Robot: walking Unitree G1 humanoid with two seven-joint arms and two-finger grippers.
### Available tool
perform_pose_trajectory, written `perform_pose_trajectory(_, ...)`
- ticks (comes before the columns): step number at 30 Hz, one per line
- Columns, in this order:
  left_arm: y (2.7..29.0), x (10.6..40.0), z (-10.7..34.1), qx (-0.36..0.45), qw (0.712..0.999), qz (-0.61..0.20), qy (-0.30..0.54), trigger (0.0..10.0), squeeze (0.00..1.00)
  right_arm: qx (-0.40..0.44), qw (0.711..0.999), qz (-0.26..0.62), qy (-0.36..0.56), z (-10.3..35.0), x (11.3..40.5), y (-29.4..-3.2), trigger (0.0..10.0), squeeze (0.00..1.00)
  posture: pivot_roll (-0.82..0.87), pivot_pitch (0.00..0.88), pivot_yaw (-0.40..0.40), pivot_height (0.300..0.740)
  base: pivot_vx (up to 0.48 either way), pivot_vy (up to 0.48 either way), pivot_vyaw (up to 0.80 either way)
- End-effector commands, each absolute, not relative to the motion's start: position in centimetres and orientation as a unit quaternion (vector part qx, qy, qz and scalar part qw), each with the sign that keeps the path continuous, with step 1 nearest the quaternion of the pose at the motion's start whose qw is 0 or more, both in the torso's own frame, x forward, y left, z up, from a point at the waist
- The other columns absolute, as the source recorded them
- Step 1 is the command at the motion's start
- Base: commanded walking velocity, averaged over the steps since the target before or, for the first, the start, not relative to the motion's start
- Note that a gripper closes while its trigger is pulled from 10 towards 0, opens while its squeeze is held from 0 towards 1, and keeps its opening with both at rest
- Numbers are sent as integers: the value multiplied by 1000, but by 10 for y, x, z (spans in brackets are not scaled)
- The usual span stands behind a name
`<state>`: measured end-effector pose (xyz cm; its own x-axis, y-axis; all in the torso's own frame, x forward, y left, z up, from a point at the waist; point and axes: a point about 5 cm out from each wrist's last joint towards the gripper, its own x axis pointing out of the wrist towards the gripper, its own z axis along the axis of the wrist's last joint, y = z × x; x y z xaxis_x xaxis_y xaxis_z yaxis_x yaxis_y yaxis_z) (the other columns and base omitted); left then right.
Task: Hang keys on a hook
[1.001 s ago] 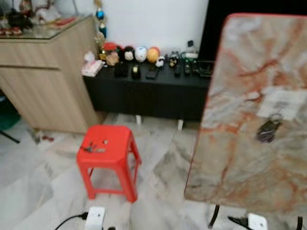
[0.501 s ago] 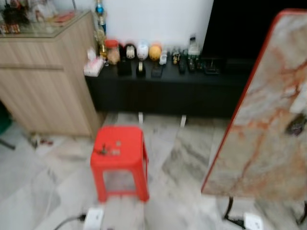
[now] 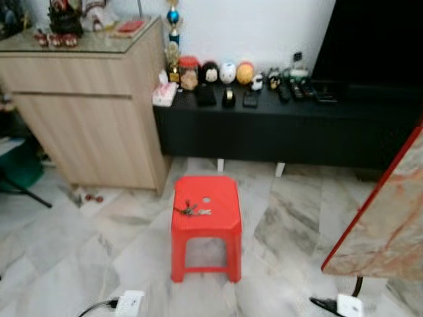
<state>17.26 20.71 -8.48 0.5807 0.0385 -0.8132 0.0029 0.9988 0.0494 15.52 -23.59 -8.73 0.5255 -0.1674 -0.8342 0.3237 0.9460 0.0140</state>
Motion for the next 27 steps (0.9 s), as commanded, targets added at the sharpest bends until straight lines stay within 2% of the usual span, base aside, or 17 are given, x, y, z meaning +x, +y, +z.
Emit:
perform_pose_trajectory(1,200,173,-86,18,888,5,460,10000,0,79,865,-152,472,-88,148,-243,10000,0,31,0,-7,740,0,341,0)
perform_pose_trajectory(8,201,171,-86,18,887,6,462,10000,0,79,865,-152,472,-88,148,-243,10000,0,33,0,-8,740,0,0,0)
perform_pose_trajectory(13,202,171,-87,17,887,9,462,10000,0,80,865,-153,471,-88,148,-243,10000,0,33,1,-8,740,0,355,0)
perform_pose_trajectory(27,205,171,-86,16,889,13,457,10000,0,71,869,-151,465,-87,149,-244,10000,0,33,2,-9,740,0,0,0)
